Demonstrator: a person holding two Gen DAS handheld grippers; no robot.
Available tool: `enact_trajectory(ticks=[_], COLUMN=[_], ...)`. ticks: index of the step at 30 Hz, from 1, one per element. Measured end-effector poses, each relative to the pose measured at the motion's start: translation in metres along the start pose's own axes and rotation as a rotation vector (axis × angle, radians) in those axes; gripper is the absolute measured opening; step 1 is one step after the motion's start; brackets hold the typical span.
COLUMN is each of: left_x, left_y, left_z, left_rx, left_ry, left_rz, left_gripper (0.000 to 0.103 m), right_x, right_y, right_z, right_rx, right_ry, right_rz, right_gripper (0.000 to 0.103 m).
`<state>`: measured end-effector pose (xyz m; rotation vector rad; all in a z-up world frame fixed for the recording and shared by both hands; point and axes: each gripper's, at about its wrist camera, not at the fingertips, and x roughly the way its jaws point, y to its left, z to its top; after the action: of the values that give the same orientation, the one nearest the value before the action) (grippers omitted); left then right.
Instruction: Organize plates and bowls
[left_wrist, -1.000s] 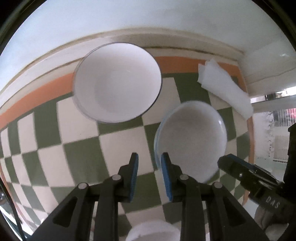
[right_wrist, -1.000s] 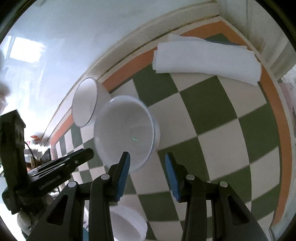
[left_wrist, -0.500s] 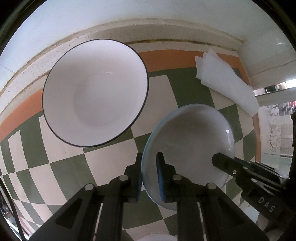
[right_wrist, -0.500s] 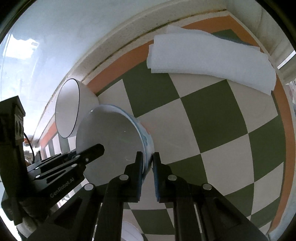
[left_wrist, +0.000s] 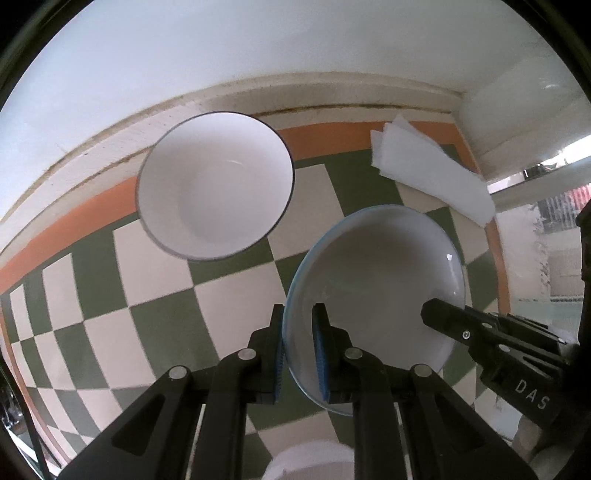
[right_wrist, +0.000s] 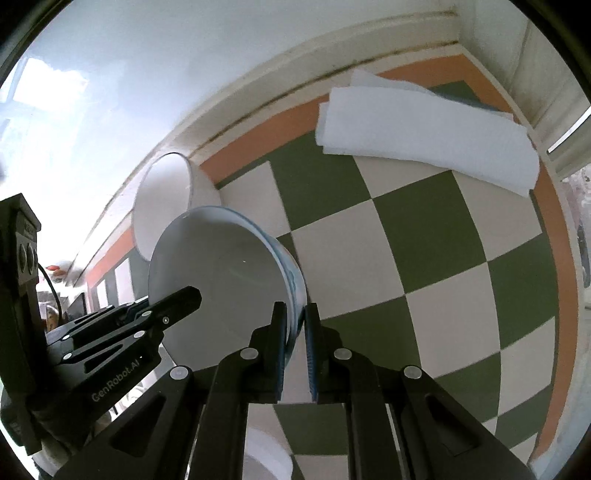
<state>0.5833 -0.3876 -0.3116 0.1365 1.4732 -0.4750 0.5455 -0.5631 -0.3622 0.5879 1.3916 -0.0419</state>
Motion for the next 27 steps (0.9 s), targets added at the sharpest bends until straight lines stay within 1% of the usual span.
enact_trajectory(ticks=[3, 6, 8, 9, 10, 11, 14, 15, 16, 17, 18, 21, 25, 27], left_x=[-0.015, -0.035, -0.046, -0.050, -0.053, -0.057, -0.062, -0.062, -0.059, -0.058, -0.057, -0.048, -0.034, -0.025], left_y=[-0.004, -0.006, -0.008, -0.008, -0.009, -0.009, -0.005, -0.005, -0.007, -0.006, -0.005, -0.002, 0.004, 0.006], left_z=[-0.014, -0.035, -0.050, -0.056, -0.064, -0.073, -0.098, -0.104, -0.112, -0.119, -0.126, -0.145, -0.159, -0.162], left_rx=[0.003, 0.012, 0.020, 0.023, 0.025, 0.026, 0.021, 0.019, 0.021, 0.023, 0.020, 0.020, 0.009, 0.003], left_ry=[-0.010, -0.025, -0.036, -0.038, -0.038, -0.036, -0.020, -0.015, -0.008, -0.001, 0.007, 0.039, 0.073, 0.091], left_rz=[-0.009, -0.015, -0.016, -0.015, -0.014, -0.019, -0.026, -0.028, -0.027, -0.028, -0.030, -0.031, -0.024, -0.019], left_gripper=[0.012, 0.012, 0.012, 0.012, 0.012, 0.012, 0.012, 0.012, 0.012, 0.012, 0.012, 0.012, 0.012, 0.012], right_x=[-0.018, -0.035, -0.047, -0.056, -0.056, -0.060, -0.069, -0.069, -0.071, -0.071, -0.071, -0.067, -0.053, -0.043], right_y=[0.006, 0.014, 0.017, 0.021, 0.021, 0.022, 0.028, 0.029, 0.031, 0.031, 0.031, 0.030, 0.026, 0.023], right_z=[-0.010, -0.029, -0.043, -0.058, -0.058, -0.065, -0.095, -0.104, -0.124, -0.133, -0.133, -0.155, -0.178, -0.182], right_rx=[-0.012, -0.027, -0.039, -0.054, -0.054, -0.058, -0.074, -0.075, -0.083, -0.083, -0.083, -0.081, -0.068, -0.061], right_ry=[-0.017, -0.033, -0.037, -0.042, -0.042, -0.041, -0.031, -0.027, -0.012, -0.006, -0.006, 0.020, 0.062, 0.081], right_rz=[0.013, 0.027, 0.033, 0.032, 0.032, 0.032, 0.033, 0.034, 0.032, 0.034, 0.034, 0.033, 0.028, 0.025], right_gripper=[0.011, 0.011, 0.011, 0.011, 0.011, 0.011, 0.012, 0.012, 0.012, 0.012, 0.012, 0.012, 0.012, 0.012])
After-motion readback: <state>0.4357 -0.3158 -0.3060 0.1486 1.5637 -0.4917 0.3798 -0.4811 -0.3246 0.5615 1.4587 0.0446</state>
